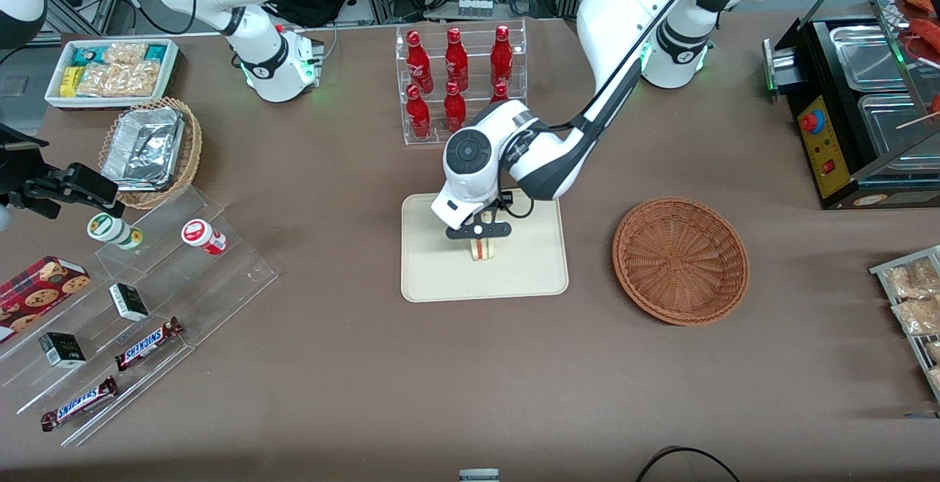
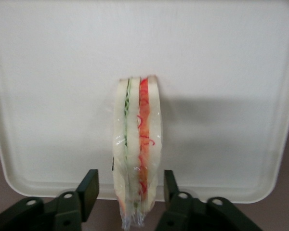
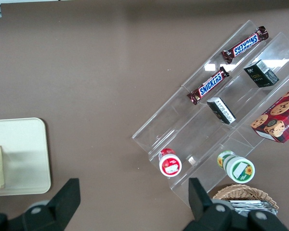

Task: Place sandwich from basket to tray

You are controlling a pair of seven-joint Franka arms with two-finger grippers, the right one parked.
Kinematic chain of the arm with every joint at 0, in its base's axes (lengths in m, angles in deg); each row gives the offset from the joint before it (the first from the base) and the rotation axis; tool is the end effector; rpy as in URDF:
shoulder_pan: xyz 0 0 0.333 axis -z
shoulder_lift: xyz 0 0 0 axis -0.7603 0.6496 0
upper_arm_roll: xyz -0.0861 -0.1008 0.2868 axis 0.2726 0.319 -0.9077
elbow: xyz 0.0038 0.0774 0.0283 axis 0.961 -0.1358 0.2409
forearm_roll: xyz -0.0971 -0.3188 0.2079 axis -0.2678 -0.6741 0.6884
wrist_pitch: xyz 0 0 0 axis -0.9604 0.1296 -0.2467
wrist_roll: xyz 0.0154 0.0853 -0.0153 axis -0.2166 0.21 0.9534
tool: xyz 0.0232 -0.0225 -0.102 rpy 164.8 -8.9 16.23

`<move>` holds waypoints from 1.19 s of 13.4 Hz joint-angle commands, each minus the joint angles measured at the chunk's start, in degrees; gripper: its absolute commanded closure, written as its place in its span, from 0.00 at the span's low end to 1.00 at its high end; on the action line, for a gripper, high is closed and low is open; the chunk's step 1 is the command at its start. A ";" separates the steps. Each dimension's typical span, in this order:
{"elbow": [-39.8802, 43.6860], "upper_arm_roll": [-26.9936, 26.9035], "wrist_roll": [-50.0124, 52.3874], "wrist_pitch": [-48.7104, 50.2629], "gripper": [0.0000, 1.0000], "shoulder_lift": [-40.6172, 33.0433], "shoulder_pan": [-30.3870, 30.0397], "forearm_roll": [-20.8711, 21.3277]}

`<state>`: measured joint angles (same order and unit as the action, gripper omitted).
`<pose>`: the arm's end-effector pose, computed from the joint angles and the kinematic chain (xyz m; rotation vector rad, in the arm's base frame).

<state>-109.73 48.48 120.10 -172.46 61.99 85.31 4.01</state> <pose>0.4813 -0.5116 0.2906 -3.1206 -0.1351 0.1656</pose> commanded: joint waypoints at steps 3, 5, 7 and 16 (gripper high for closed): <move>-1.54 -2.73 4.69 13.13 0.00 -16.05 -5.74 0.42; -1.64 -2.73 1.45 18.67 0.00 -21.15 -10.84 0.42; -1.55 -2.73 -4.52 24.13 0.00 -25.64 -16.63 0.42; -1.46 -2.73 -44.25 39.96 0.00 -36.38 -37.56 -2.04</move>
<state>-109.38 45.09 81.43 -133.83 28.17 50.78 3.18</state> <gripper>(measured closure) 0.000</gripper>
